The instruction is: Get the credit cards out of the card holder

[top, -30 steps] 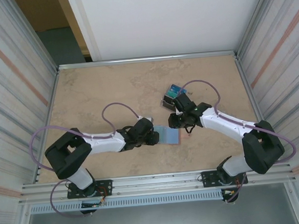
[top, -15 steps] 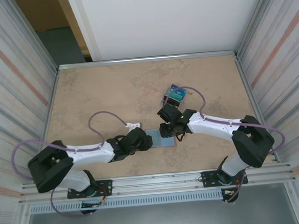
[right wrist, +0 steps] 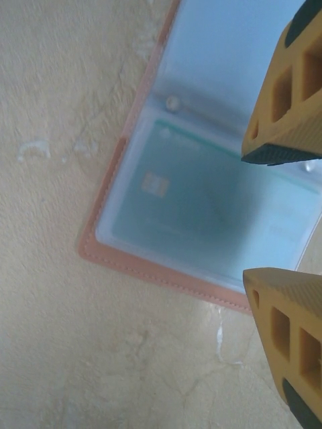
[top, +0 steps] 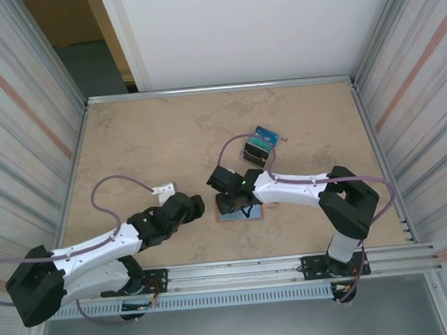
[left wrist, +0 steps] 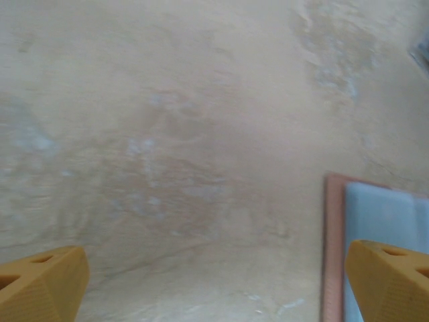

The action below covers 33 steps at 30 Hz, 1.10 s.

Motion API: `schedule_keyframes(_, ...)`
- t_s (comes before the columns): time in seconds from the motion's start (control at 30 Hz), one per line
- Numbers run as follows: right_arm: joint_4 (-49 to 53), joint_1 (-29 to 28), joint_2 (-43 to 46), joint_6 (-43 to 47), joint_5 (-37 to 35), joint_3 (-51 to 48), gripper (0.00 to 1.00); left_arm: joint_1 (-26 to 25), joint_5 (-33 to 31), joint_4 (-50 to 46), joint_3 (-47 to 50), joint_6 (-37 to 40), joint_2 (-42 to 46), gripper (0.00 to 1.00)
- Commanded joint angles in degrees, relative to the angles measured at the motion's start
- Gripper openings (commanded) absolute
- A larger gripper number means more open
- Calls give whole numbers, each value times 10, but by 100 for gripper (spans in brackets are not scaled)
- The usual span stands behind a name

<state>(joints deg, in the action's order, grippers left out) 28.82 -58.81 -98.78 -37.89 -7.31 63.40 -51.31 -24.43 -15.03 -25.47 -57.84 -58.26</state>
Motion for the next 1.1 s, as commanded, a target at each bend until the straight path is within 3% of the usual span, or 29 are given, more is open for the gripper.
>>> schedule_keyframes(0.0,20,-14,-25,-13,-6,29,47,18,-33,-72,8,-13,27,99)
schedule_keyframes(0.53,77,-38,-76,-25,-59,52,49,42,-21,-78,44,-13,89,99)
schedule_keyframes(1.07,66,-47,-47,-27,-54,50,49,42,-17,-77,43,-7,85,99)
